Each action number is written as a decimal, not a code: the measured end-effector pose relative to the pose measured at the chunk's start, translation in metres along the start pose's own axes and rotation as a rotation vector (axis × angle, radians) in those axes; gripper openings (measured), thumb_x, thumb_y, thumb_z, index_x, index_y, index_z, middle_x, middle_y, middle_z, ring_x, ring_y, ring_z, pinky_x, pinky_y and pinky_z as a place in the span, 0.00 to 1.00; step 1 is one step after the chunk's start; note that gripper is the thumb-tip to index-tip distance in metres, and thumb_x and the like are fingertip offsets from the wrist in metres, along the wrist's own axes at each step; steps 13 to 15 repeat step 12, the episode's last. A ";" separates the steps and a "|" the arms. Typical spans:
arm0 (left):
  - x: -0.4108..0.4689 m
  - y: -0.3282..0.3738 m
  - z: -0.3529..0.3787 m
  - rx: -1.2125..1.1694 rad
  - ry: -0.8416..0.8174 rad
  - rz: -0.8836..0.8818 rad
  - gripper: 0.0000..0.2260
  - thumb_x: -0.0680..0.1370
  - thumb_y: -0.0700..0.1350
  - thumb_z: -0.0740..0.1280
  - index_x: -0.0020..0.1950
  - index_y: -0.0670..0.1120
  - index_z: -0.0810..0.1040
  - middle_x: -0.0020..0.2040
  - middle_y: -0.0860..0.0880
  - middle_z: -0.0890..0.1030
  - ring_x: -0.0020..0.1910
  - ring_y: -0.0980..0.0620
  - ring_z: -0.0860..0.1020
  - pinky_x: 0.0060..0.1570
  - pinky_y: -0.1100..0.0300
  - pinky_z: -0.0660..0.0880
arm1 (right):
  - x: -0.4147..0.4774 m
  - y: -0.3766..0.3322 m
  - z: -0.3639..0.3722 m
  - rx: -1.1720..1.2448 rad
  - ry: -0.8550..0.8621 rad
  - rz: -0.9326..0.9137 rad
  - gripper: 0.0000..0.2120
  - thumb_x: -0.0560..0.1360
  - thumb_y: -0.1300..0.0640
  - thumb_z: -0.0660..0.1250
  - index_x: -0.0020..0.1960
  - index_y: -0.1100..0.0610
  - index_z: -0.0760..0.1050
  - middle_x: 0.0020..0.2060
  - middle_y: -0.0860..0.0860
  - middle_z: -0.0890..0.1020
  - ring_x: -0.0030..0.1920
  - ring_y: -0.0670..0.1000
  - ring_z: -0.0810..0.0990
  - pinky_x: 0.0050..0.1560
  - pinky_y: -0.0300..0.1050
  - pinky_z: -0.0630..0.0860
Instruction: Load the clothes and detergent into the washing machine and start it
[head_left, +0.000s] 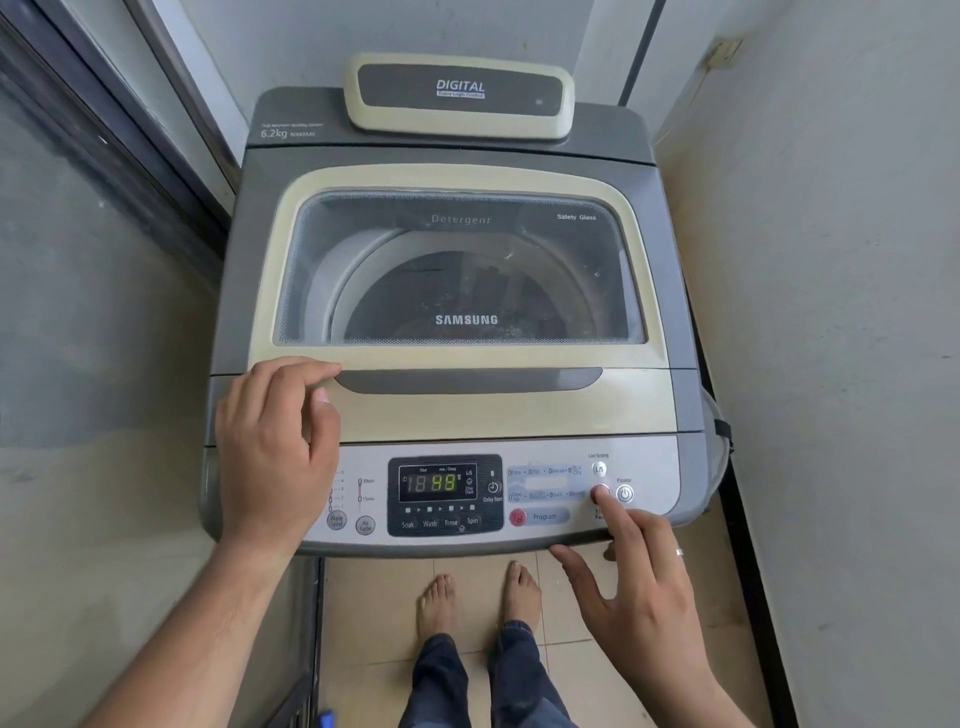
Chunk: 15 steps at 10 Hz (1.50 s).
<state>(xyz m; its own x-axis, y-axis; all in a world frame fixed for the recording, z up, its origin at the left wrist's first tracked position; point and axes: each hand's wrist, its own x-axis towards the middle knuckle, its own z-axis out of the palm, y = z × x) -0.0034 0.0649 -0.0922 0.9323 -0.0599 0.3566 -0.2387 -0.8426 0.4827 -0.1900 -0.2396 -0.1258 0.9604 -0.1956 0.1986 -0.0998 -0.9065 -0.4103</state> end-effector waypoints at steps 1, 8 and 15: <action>0.000 0.000 0.000 0.011 -0.003 -0.005 0.10 0.84 0.37 0.65 0.61 0.42 0.84 0.58 0.44 0.85 0.57 0.39 0.81 0.61 0.45 0.73 | 0.004 0.000 -0.003 0.021 -0.012 0.007 0.29 0.78 0.43 0.75 0.70 0.62 0.81 0.52 0.53 0.80 0.41 0.51 0.81 0.48 0.41 0.79; 0.002 0.001 0.002 0.037 0.000 0.005 0.11 0.83 0.37 0.64 0.60 0.42 0.84 0.58 0.45 0.85 0.57 0.38 0.82 0.61 0.44 0.73 | 0.014 -0.003 -0.006 0.064 -0.018 0.004 0.28 0.76 0.41 0.74 0.65 0.63 0.84 0.47 0.52 0.81 0.38 0.51 0.81 0.50 0.38 0.76; 0.000 0.020 0.003 0.120 -0.060 0.075 0.13 0.83 0.44 0.65 0.65 0.41 0.81 0.63 0.44 0.82 0.62 0.39 0.79 0.63 0.40 0.75 | 0.058 -0.015 -0.032 0.131 -0.042 -0.082 0.21 0.76 0.45 0.76 0.65 0.52 0.76 0.49 0.47 0.81 0.43 0.44 0.80 0.39 0.37 0.81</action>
